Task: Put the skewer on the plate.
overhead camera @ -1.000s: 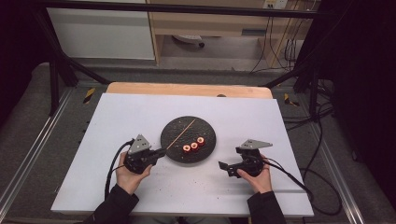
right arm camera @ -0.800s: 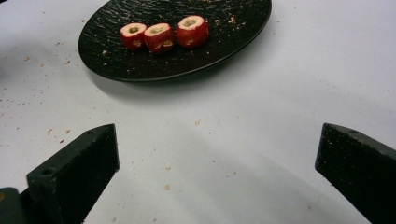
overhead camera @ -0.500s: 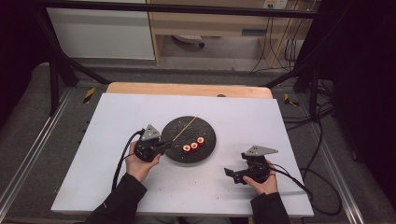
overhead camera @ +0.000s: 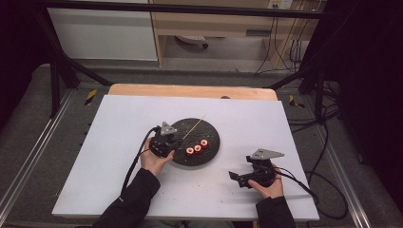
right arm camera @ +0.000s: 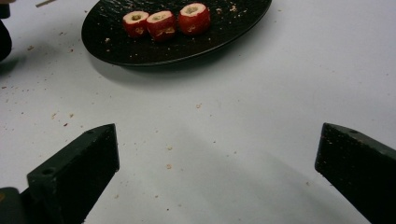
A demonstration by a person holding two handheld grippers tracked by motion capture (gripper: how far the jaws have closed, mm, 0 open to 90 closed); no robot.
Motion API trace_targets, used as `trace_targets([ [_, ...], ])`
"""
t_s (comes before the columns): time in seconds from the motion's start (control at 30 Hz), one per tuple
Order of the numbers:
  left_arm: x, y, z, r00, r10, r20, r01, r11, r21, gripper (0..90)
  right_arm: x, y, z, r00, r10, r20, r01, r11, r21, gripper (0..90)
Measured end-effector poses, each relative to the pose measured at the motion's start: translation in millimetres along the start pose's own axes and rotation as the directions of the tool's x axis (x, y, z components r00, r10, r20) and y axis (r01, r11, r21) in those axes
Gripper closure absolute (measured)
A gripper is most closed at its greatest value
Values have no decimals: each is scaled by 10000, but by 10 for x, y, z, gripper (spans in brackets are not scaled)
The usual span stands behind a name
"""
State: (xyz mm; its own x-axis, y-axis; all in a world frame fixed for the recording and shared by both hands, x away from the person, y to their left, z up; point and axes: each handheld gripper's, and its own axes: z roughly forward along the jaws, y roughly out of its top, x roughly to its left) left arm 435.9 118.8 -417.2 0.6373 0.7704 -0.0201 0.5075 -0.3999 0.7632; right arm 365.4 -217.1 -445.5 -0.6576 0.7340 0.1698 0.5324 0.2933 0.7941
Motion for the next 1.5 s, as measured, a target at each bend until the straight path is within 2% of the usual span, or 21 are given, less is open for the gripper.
trace_targets([
  [0.37, -34, -8, 219, 9998, -10, -219, 23, 9983, 589, 883, -8, -1, -11, 10000, 33, -6, -33, 10000, -38, 13],
  [0.63, -57, -25, 267, 9992, 156, -356, -129, 9972, 742, 882, -8, -3, -7, 10000, 15, -7, -16, 10000, -43, 14],
  [0.83, -45, -26, 251, 9994, 113, -337, -88, 9974, 721, 875, -8, 0, -15, 10000, 17, 1, -17, 10000, -83, 14],
  [1.0, -34, -13, 153, 9994, 282, -217, -270, 9983, 513, 785, -10, 5, -22, 10000, 30, 15, -30, 9999, -142, 13],
  [1.1, -24, -14, 63, 9991, 419, -87, -415, 9985, 356, 691, -13, 7, -29, 10000, 15, 30, -14, 9999, -170, 13],
  [1.2, -14, -17, -25, 9989, 409, 231, -416, 9987, 293, 592, -15, 7, -35, 10000, -4, 35, 5, 9999, -158, 12],
  [1.3, -12, -34, -121, 9982, 576, 181, -578, 9982, 135, 518, -15, 10, -39, 10000, 17, 46, -16, 9998, -202, 12],
  [1.37, 14, -50, -176, 9987, 343, 380, -352, 9991, 225, 440, -15, 13, -48, 10000, 72, 23, -71, 9998, -212, 12],
  [1.5, 81, -124, -282, 9980, 363, 526, -381, 9986, 354, 319, -24, 14, -58, 10000, 64, 54, -63, 9997, -229, 11],
])
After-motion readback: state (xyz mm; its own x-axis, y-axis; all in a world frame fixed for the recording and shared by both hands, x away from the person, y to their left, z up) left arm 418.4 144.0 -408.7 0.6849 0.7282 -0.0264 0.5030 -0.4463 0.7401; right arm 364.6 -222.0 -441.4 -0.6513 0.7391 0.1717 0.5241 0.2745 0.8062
